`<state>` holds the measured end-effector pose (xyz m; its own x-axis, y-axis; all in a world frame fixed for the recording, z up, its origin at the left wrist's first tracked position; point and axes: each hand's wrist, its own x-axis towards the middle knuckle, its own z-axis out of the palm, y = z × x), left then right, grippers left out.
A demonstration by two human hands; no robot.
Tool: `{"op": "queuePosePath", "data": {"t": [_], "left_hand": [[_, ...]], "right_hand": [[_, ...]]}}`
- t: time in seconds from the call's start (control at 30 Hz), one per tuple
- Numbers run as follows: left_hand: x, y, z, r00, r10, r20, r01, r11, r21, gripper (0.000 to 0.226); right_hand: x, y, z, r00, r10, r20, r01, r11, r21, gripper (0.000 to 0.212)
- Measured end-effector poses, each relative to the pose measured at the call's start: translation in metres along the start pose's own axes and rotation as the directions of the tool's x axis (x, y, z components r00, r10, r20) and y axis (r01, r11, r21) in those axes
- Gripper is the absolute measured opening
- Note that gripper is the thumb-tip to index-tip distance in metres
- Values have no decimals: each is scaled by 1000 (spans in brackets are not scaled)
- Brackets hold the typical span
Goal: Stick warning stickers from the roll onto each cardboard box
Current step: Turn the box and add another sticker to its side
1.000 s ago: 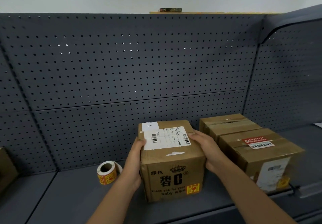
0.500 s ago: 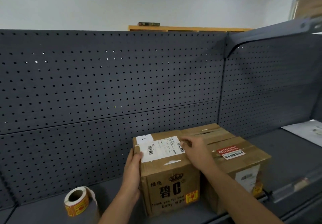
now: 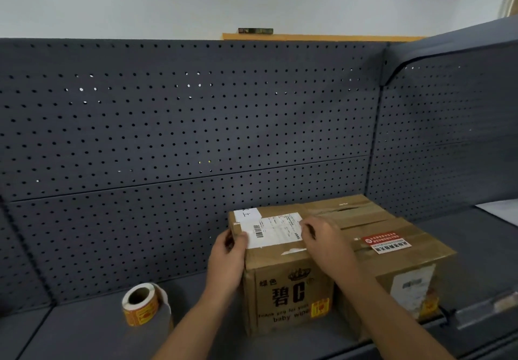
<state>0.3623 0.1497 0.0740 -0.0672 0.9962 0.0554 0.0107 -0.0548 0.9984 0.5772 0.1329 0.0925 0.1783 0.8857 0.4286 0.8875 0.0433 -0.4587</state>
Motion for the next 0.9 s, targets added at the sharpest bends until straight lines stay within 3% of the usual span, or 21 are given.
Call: {"op": "queuePosePath", "data": {"t": [0.07,0.17,0.27,0.47,0.63,0.9], "left_hand": [[3,6,-9,993,116,0,-113,969,219,37],[7,14,-23,972,224,77,-232,834,500,37],[4,21,-35,940,311,139,-323,687,651,29],[-9,30,-63,821,497,281,-514,430,742,32],[-22,36,-97,747,617,247,-547,360,756,41],[-41,29,-183,770,607,195,-434,275,858,38]], "right_hand": [[1,-1,0,1000,4,6,-4,1000,-25,22],[6,-6,-1,999,-11,33,14,998,-67,23],[7,-14,-6,997,-27,68,35,993,-115,18],[-12,-49,-12,983,-181,28,182,979,-91,28],[-35,-89,1,943,-328,55,325,944,51,31],[-53,-148,45,893,-448,42,437,885,158,35]]}}
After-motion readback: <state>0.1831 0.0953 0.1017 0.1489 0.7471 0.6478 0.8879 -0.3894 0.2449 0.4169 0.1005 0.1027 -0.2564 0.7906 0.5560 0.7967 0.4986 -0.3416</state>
